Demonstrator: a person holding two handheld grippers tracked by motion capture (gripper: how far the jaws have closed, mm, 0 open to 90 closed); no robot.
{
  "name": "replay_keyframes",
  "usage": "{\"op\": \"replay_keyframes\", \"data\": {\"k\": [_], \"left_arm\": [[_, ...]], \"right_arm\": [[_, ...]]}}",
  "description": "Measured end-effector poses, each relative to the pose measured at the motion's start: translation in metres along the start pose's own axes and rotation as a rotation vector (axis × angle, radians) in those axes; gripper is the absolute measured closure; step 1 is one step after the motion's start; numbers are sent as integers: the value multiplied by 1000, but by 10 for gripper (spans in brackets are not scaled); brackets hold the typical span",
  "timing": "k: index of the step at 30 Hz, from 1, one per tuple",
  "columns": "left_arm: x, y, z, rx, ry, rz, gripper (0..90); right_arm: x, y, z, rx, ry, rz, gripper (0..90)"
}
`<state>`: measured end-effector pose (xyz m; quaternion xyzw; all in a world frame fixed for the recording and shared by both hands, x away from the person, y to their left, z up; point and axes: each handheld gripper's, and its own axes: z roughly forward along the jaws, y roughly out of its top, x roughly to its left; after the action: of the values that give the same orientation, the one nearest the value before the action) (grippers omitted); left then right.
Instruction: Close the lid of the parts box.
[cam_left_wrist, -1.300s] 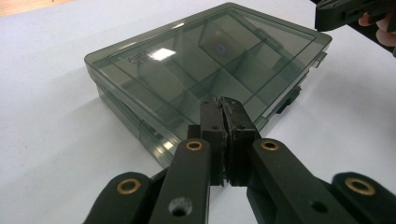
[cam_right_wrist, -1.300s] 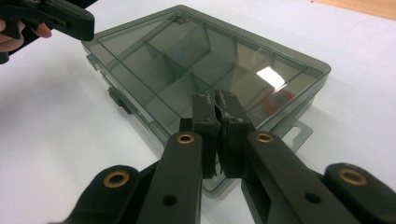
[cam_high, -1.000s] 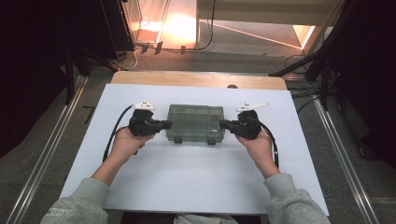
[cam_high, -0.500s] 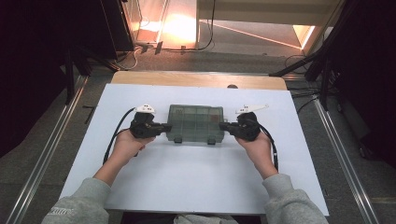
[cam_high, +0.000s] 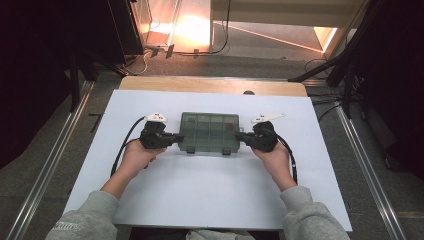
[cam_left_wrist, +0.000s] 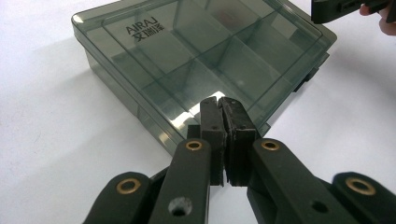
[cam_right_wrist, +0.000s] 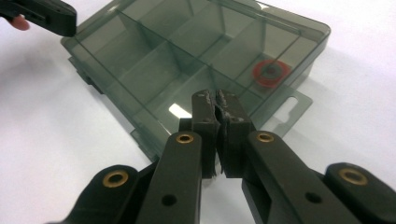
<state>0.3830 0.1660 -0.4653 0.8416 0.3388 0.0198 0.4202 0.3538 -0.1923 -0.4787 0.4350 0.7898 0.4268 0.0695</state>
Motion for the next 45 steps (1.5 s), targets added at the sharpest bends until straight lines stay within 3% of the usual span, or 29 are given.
{"op": "replay_keyframes", "data": {"k": [10, 25, 27, 32, 34, 38, 42, 45], "left_arm": [[0, -1, 0, -5, -3, 6, 879], [1, -1, 0, -6, -7, 4, 883], [1, -1, -1, -7, 12, 17, 882], [2, -1, -1, -6, -17, -24, 862], [3, 0, -2, 6, -32, -44, 815], [1, 1, -6, 12, -30, -40, 777], [-1, 2, -10, 22, -56, -48, 665], [-5, 2, -15, 27, -54, -18, 577]], "right_arm": [[-6, -4, 0, -11, 18, 29, 900], [-5, -5, 1, -22, 23, 18, 900], [-6, -6, 1, -22, 25, 22, 900], [-4, -5, 0, -14, 23, 28, 900], [-4, -4, -1, -10, 21, 18, 868], [-3, -3, -4, -9, 25, 14, 836], [1, -1, -7, -10, 43, 11, 787], [3, -1, -10, -11, 55, 9, 690]]}}
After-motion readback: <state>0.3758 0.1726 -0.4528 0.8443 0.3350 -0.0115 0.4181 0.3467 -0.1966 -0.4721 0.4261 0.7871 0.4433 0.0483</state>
